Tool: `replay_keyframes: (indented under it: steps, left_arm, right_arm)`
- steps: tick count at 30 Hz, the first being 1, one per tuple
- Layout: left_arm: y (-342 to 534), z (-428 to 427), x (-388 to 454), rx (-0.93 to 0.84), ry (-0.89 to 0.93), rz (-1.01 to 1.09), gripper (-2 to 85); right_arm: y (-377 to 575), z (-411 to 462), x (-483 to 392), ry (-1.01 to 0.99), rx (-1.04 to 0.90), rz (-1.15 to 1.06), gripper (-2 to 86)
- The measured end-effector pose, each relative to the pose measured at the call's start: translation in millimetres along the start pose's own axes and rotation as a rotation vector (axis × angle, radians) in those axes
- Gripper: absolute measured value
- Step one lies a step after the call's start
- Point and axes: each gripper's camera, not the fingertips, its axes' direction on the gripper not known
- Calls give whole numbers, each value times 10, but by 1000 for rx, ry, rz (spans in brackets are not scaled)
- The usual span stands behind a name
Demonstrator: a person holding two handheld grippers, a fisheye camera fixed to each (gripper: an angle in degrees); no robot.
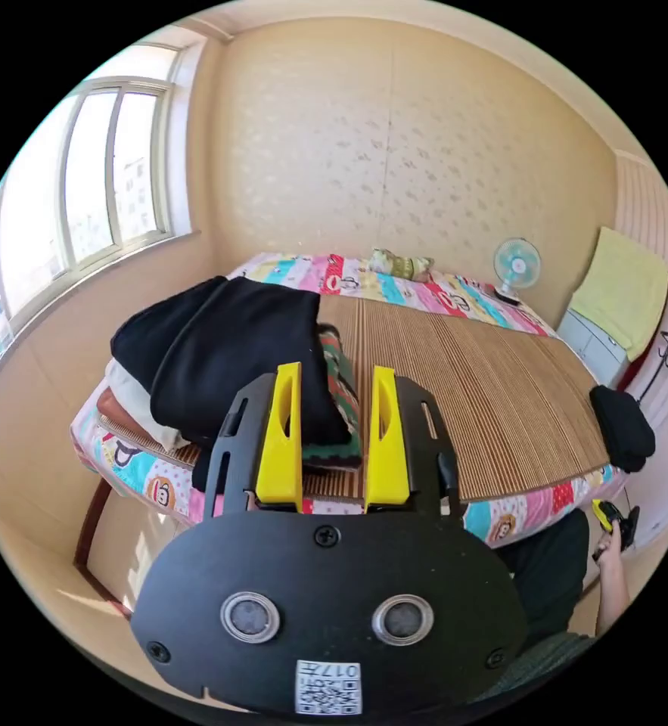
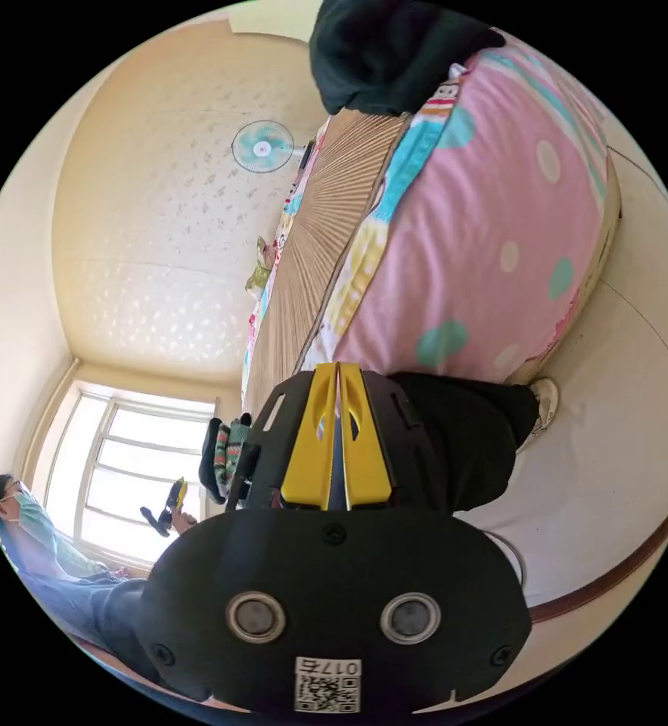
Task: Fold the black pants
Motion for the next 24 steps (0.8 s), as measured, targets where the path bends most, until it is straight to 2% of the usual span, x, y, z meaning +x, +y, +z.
replay_keyframes:
  steps: [1,4,6,8,10,12,16,21,23,24]
  left_arm:
    - [-98,104,-108,-6,-39,-28,138]
    - [-213,906,-374,-217,-41,-106,136]
    - [16,1142,-623,-166,-13,-217,108]
    - [309,958,-1091,-14,233,-447,70]
    - [480,950,-1437,21,456,-655,50]
    - [500,913,-1514,93,612,-742,45]
    - [-173,459,-649,189,737,-532,41]
    - [-491,586,1071,101,1019,-266,39]
    - [-286,877,2194,-82,1106,-73,40]
    - [-188,987,2484,-152,1119,-27,40]
  right_arm:
    - [55,94,-104,-13,-33,-27,5]
    - [157,226,-290,-34,-85,-75,5]
    - [198,252,-348,-66,-102,-90,5]
    - [235,258,-380,-101,-114,-101,5]
    - [313,256,-418,-190,-114,-161,5]
    - [407,296,-438,-255,-118,-199,4]
    - [587,528,-609,-265,-215,-291,4]
    - [734,808,-786,-321,-281,-347,4]
    - [778,917,-832,-330,-311,-366,4]
    - [805,989,-850,-314,-331,-371,4]
